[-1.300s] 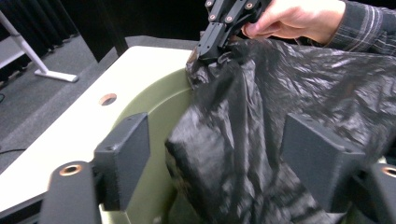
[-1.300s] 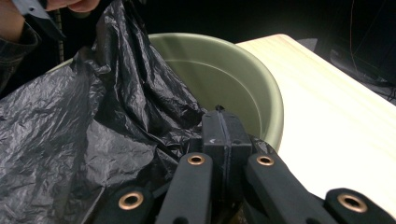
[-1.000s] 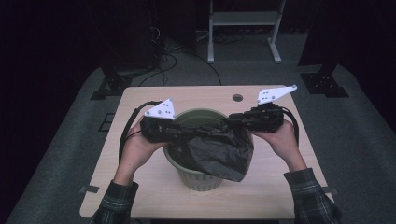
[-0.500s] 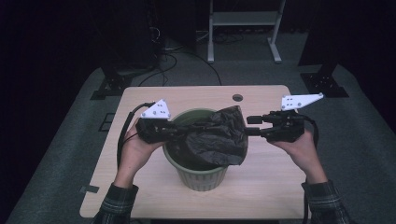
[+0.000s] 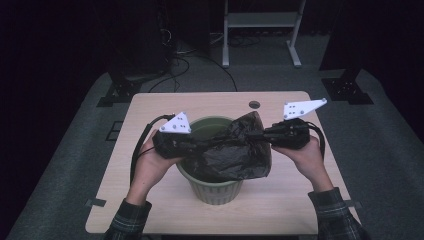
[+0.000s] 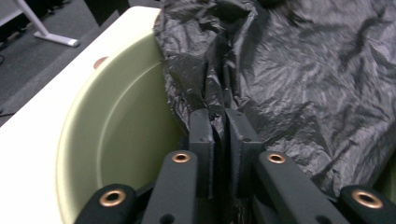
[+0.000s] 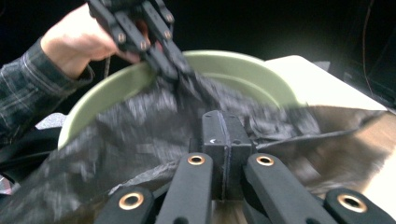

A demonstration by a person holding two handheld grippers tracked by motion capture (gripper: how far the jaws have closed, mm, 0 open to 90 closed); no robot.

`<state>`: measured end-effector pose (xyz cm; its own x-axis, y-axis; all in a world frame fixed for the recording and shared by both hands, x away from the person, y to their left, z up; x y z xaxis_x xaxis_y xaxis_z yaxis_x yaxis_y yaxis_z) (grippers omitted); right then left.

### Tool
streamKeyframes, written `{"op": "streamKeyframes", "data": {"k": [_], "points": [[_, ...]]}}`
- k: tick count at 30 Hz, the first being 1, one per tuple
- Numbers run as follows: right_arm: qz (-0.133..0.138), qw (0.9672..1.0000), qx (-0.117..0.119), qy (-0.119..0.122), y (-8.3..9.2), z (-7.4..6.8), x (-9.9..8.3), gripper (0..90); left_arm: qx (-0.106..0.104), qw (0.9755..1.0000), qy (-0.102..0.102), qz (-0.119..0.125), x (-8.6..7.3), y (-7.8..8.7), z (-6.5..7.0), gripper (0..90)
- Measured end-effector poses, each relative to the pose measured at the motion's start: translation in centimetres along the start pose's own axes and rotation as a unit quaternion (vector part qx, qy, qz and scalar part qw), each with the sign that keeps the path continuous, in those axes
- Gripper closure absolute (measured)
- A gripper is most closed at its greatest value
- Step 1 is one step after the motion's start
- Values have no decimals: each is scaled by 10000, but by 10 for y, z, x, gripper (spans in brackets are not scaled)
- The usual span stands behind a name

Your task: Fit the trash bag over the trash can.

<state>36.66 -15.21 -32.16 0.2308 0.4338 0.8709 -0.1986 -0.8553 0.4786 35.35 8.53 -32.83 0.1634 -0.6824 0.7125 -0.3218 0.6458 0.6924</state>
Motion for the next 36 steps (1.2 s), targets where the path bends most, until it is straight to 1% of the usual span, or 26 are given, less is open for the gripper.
{"op": "streamKeyframes", "data": {"k": [2, 3, 4, 7, 8, 9, 10, 13, 15, 17, 20, 22, 23, 25, 26, 27, 28, 29, 30, 31, 33, 36], "points": [[53, 10000, 50, 62, -7, -2, 10, 900, -22, 10000, -63, -33, 3, -4, 4, 775], [80, 9998, 121, 113, -12, -4, 16, 900, -4, 10000, -92, -11, 4, -4, 5, 718], [93, 9998, 147, 133, -15, -6, 19, 900, 12, 9999, -102, 15, 5, -4, 5, 667], [122, 9993, 261, 218, -23, -11, 28, 900, 111, 9996, -188, 205, 10, 1, 6, 521], [134, 9991, 313, 254, -25, -14, 31, 900, 104, 9994, -220, 235, 11, 2, 7, 494], [148, 9989, 346, 268, -27, -15, 32, 900, 113, 9990, -322, 287, 15, 5, 8, 489], [166, 9986, 396, 301, -29, -18, 35, 900, 112, 9988, -351, 325, 17, 6, 8, 468], [221, 9980, 493, 334, -32, -23, 40, 900, 20, 9983, -477, 343, 24, 5, 12, 465], [308, 9969, 627, 355, -33, -26, 43, 900, -71, 9979, -537, 344, 29, 0, 14, 464], [364, 9961, 705, 382, -33, -28, 46, 900, -123, 9976, -605, 316, 33, -7, 15, 465], [458, 9949, 816, 383, -32, -31, 49, 900, -184, 9972, -640, 346, 38, -15, 17, 480], [541, 9940, 871, 374, -31, -31, 50, 900, -239, 9969, -680, 314, 40, -18, 18, 542], [567, 9937, 894, 370, -31, -31, 50, 900, -265, 9967, -702, 301, 40, -19, 18, 614], [600, 9933, 914, 361, -29, -31, 50, 900, -306, 9962, -747, 315, 42, -21, 20, 703], [598, 9934, 911, 361, -29, -31, 50, 900, -318, 9962, -740, 333, 43, -21, 21, 701], [599, 9934, 908, 361, -29, -31, 50, 900, -279, 9963, -721, 380, 44, -21, 21, 657], [603, 9933, 917, 360, -29, -31, 50, 900, -195, 9962, -724, 447, 46, -21, 21, 550], [587, 9934, 918, 355, -29, -31, 49, 900, -222, 9958, -735, 494, 47, -20, 22, 510], [570, 9937, 894, 367, -30, -31, 49, 900, -307, 9948, -766, 593, 48, -19, 24, 501], [555, 9939, 873, 371, -31, -31, 48, 900, -338, 9945, -772, 627, 48, -18, 25, 463], [543, 9940, 894, 332, -32, -30, 46, 900, -354, 9943, -815, 590, 48, -18, 27, 463], [583, 9933, 940, 331, -33, -31, 46, 900, -461, 9938, -870, 524, 49, -20, 28, 552]]}}
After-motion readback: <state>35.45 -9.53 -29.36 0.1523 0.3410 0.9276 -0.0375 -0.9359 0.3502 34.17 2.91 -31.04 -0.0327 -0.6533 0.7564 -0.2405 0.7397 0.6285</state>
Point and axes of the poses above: each handheld gripper's, and its own axes: y roughly backward along the jaws, x roughly out of its top, z roughly to its right, the point moved 6 cm from there along -y, roughly forward along the jaws, and after that the axes turned 7 degrees about -z, right-handed, at the moved point
